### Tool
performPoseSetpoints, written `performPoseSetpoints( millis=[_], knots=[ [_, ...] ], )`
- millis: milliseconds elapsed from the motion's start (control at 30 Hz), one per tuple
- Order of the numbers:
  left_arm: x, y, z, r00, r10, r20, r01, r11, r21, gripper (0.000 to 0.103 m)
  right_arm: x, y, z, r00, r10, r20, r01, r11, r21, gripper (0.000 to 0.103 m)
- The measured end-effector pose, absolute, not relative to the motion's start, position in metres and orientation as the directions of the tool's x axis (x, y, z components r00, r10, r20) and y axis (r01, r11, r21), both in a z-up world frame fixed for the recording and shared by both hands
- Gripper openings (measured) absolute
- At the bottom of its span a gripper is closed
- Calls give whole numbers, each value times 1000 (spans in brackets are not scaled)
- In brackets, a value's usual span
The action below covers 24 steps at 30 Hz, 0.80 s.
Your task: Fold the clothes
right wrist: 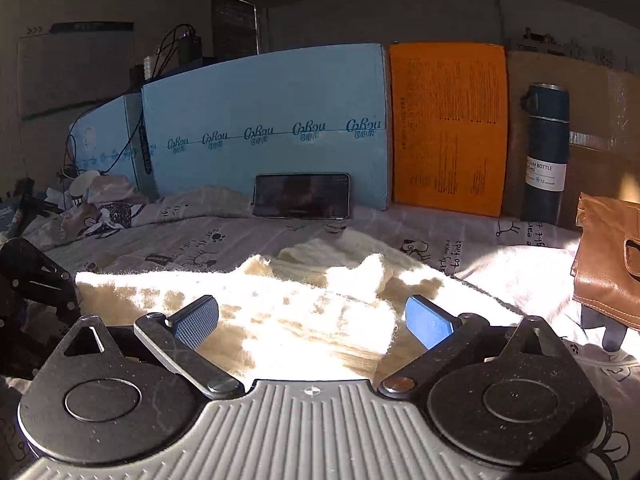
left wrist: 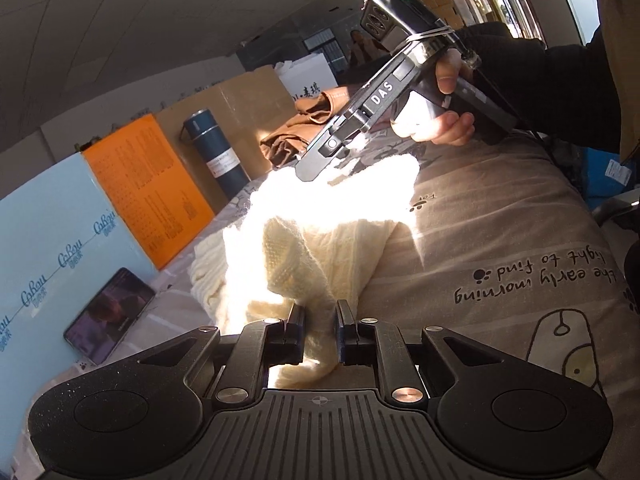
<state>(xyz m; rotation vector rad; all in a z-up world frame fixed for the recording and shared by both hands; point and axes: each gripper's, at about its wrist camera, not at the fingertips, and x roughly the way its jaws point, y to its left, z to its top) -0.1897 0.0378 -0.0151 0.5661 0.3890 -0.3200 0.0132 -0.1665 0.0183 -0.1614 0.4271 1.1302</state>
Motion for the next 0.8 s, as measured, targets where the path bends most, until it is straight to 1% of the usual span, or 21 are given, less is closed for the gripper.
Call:
performPoseSetpoints(
  millis=[167, 267, 300, 333, 367, 400, 433, 500, 567, 600, 633, 667, 700, 733, 767, 800],
  knots=[
    [-193, 46, -12, 867, -180, -464, 394, 817, 420, 16, 27, -153, 10, 271, 861, -431, -944, 324, 54, 103],
    [-196, 57, -3, 874, -181, -452, 365, 857, 363, 20, 40, -143, 2, 254, 858, -446, -940, 327, 94, 103],
    [-196, 62, 1, 877, -185, -443, 354, 873, 336, 24, 45, -142, -2, 243, 858, -453, -936, 330, 123, 103],
    [-197, 67, 6, 888, -177, -425, 326, 894, 308, 42, 48, -142, -4, 238, 857, -458, -931, 335, 143, 103],
    [-197, 71, 11, 902, -158, -401, 290, 911, 293, 54, 50, -141, -6, 233, 856, -463, -926, 340, 163, 101],
    [-197, 76, 16, 917, -137, -375, 253, 926, 279, 78, 53, -141, -9, 227, 855, -467, -921, 344, 182, 100],
    [-194, 79, 20, 926, -125, -357, 227, 938, 261, 88, 56, -142, -10, 222, 856, -466, -916, 347, 200, 100],
    [-181, 86, 29, 929, -140, -342, 210, 962, 176, 88, 56, -145, -9, 222, 863, -453, -913, 347, 213, 95],
    [-161, 88, 32, 917, -196, -347, 237, 968, 79, 88, 55, -147, -9, 235, 861, -450, -910, 358, 210, 84],
    [-150, 86, 31, 906, -219, -363, 256, 965, 57, 88, 54, -148, -8, 242, 860, -448, -908, 363, 207, 82],
    [-139, 83, 29, 894, -238, -379, 273, 961, 42, 88, 53, -150, -8, 252, 860, -445, -907, 369, 200, 77],
    [-128, 80, 25, 883, -245, -399, 285, 957, 44, 88, 52, -151, -8, 260, 859, -441, -907, 374, 195, 73],
    [-117, 76, 19, 875, -240, -420, 286, 957, 48, 87, 52, -153, -7, 264, 860, -437, -907, 376, 192, 72],
    [-110, 75, 13, 871, -238, -430, 282, 959, 40, 82, 51, -155, -7, 269, 861, -433, -907, 378, 188, 69],
    [-106, 76, 9, 866, -246, -435, 285, 958, 24, 72, 50, -156, -6, 273, 861, -428, -907, 379, 185, 64],
    [-102, 76, 5, 859, -256, -444, 288, 957, 5, 42, 49, -158, -5, 278, 862, -423, -907, 381, 180, 60]
  ],
)
